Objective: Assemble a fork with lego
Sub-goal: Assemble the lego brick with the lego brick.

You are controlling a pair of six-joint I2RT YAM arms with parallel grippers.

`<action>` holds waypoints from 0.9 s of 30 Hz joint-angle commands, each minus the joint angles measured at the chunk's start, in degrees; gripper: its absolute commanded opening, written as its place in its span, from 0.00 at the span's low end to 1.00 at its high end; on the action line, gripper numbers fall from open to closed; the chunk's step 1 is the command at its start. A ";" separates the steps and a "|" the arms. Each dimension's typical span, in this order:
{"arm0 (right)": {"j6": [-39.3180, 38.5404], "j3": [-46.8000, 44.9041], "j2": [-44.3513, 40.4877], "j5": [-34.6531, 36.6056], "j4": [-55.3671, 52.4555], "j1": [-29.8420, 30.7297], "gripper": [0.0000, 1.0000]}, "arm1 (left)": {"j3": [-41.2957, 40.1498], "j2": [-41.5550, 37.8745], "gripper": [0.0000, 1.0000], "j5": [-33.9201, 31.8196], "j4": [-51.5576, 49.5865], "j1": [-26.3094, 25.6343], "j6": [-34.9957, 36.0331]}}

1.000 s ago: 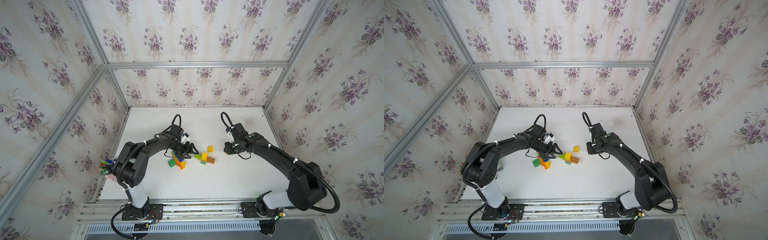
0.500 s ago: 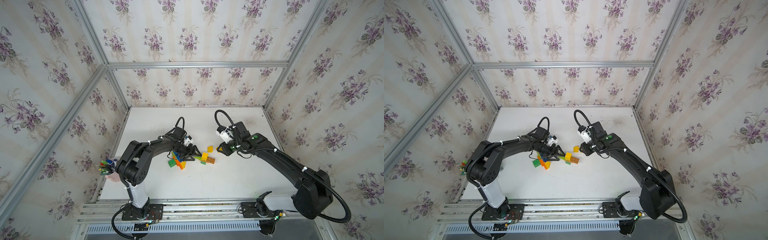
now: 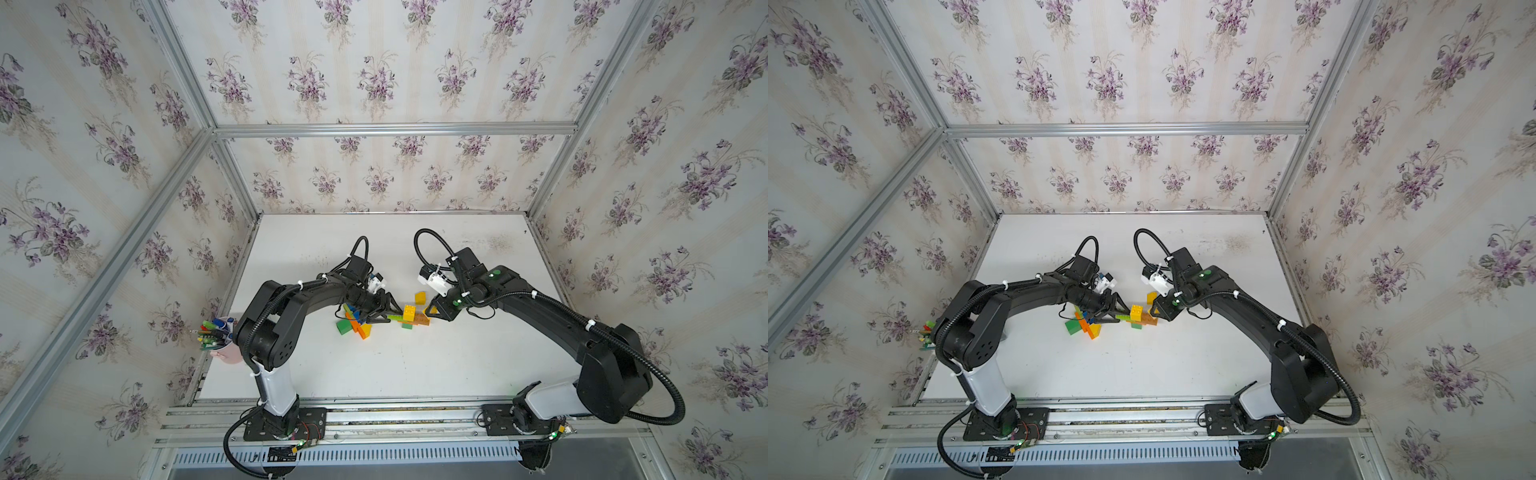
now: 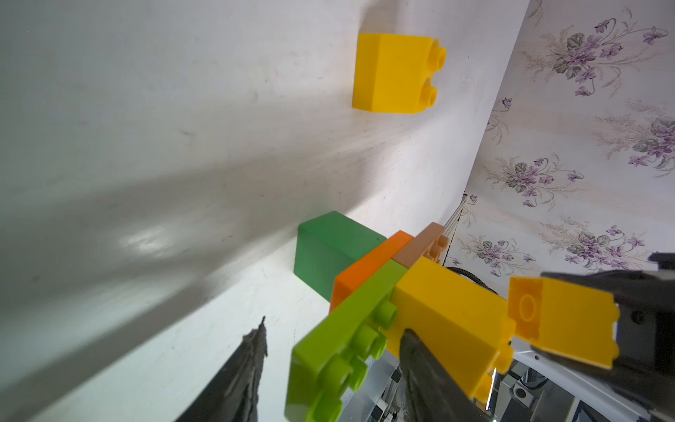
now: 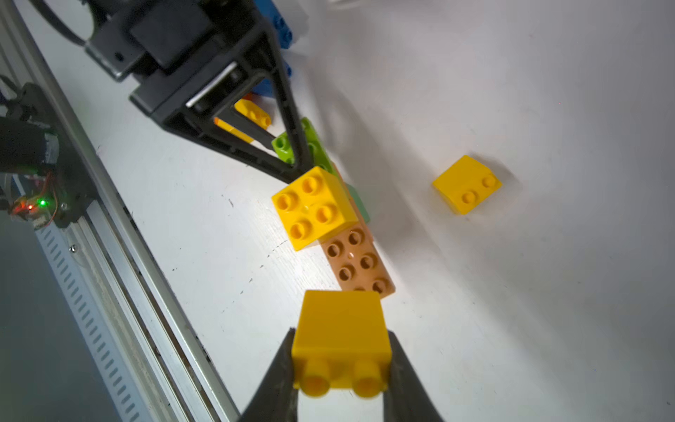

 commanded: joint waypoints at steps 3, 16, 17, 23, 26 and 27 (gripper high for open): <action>-8.25 -0.03 -0.18 2.18 -1.24 0.45 0.10 | -0.50 0.32 0.58 -0.18 1.70 -0.15 -0.71; -21.55 3.53 4.69 4.50 -5.16 2.21 0.11 | 0.57 1.82 0.56 -0.50 0.43 -0.11 0.69; -21.73 3.91 5.56 4.51 -5.34 2.21 0.10 | 0.91 2.03 0.56 -0.51 0.28 -0.15 0.78; -23.58 3.77 7.33 4.31 -4.39 2.30 0.12 | 3.27 3.24 0.51 -0.40 -1.61 -0.12 2.33; -24.21 4.00 9.24 5.81 -5.47 2.38 0.12 | 4.86 4.05 0.51 -0.33 -3.10 -0.06 3.57; -24.35 3.90 9.48 6.21 -5.30 2.34 0.12 | 5.29 4.19 0.51 -0.41 -3.39 -0.06 3.86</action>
